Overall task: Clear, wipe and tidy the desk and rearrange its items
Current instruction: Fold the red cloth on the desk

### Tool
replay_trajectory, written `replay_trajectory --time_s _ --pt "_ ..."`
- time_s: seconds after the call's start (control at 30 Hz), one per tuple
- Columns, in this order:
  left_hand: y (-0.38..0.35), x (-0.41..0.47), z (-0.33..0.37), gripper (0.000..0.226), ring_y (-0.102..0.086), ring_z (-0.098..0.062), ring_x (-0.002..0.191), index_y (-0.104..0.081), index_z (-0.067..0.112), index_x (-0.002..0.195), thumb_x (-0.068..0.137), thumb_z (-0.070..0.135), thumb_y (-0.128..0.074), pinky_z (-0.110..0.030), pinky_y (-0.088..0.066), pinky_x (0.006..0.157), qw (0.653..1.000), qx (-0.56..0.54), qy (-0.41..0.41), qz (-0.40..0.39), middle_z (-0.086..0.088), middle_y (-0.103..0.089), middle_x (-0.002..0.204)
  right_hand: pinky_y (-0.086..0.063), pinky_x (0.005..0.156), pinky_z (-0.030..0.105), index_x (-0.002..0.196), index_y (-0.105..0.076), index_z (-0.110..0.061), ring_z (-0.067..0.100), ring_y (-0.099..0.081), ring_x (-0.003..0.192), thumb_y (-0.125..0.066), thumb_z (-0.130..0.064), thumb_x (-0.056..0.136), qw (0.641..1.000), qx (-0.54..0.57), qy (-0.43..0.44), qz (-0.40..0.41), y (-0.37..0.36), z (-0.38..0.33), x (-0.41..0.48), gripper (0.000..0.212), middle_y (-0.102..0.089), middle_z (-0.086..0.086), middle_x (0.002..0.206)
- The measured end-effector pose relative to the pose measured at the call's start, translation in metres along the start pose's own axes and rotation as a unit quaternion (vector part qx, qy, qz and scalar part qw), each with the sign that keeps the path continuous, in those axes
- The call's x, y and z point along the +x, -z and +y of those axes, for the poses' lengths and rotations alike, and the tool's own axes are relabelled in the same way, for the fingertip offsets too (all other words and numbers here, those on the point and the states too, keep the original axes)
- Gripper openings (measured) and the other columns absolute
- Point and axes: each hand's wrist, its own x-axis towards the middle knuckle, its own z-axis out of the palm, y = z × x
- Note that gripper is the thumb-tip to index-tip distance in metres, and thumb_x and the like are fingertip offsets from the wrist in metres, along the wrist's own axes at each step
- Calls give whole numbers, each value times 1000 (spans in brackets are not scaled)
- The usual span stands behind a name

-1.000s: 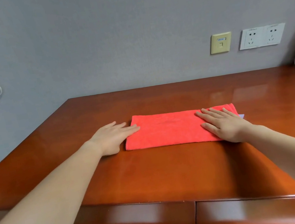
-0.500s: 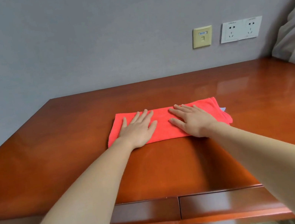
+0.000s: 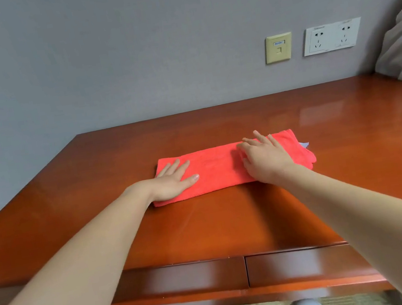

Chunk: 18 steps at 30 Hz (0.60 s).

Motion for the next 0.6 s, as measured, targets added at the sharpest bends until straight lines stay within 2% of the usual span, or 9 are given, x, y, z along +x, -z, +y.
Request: replay_trajectory --time_s 0.07,0.13,0.2,0.27,0.3,0.37,0.43,0.5,0.6 --pt "16 -11 -3 65 6 -11 152 -8 35 157 100 63 -23 -36 4 122 999 -11 -10 -43 12 3 165 -27 115 40 140 -49 -22 27 -31 142 -43 -18 93 995 58 73 17 -4 -24 -7 47 -48 3 146" --pt "33 -15 -10 60 -13 -16 151 -28 28 154 102 56 -29 -34 -7 123 999 -26 -20 -43 5 -16 163 -35 109 41 136 -52 -24 28 -42 131 -51 -24 91 988 97 119 7 -6 -47 -16 46 -54 3 140" --pt "40 -9 -22 56 -33 -26 142 -43 26 146 99 56 -41 -43 -24 120 999 -27 12 36 -6 -29 154 -37 106 42 138 -50 -25 28 -43 129 -58 -30 89 983 121 136 12 -8 -65 -27 50 -53 1 140" --pt "39 3 -37 60 -44 -31 133 -44 18 144 96 55 -50 -47 -36 112 988 -36 77 133 -12 -34 148 -37 106 42 140 -47 -26 27 -42 128 -60 -32 90 978 130 160 26 -9 -80 -35 53 -52 -1 141" --pt "37 9 -43 65 -48 -32 130 -46 13 142 95 56 -52 -48 -41 109 982 -49 108 149 -15 -39 147 -38 105 41 141 -47 -27 26 -42 128 -60 -34 90 976 123 175 27 -11 -86 -37 53 -52 -2 141" --pt "34 18 -48 71 -56 -35 119 -55 3 131 89 60 -56 -48 -47 100 979 -83 138 129 -21 -53 136 -39 102 40 141 -47 -29 25 -41 126 -60 -37 92 978 105 179 18 -14 -94 -38 52 -51 -3 141" --pt "31 24 -45 67 -60 -35 109 -61 -2 120 87 56 -63 -44 -48 90 976 -133 128 112 -22 -62 120 -37 100 40 143 -45 -30 26 -42 124 -60 -40 92 983 92 157 28 -15 -100 -37 53 -53 -1 137" --pt "29 28 -37 44 -62 -25 93 -66 3 103 87 44 -68 -36 -45 77 974 -177 102 103 -13 -67 102 -34 97 40 142 -46 -32 28 -42 121 -58 -41 93 985 66 149 57 -17 -108 -35 51 -55 1 132" --pt "32 26 -30 22 -56 -20 76 -61 9 80 88 29 -66 -32 -38 67 963 -234 81 107 -7 -63 81 -33 88 39 132 -57 -28 30 -45 110 -52 -29 95 982 38 151 106 -21 -121 -30 38 -59 4 119"
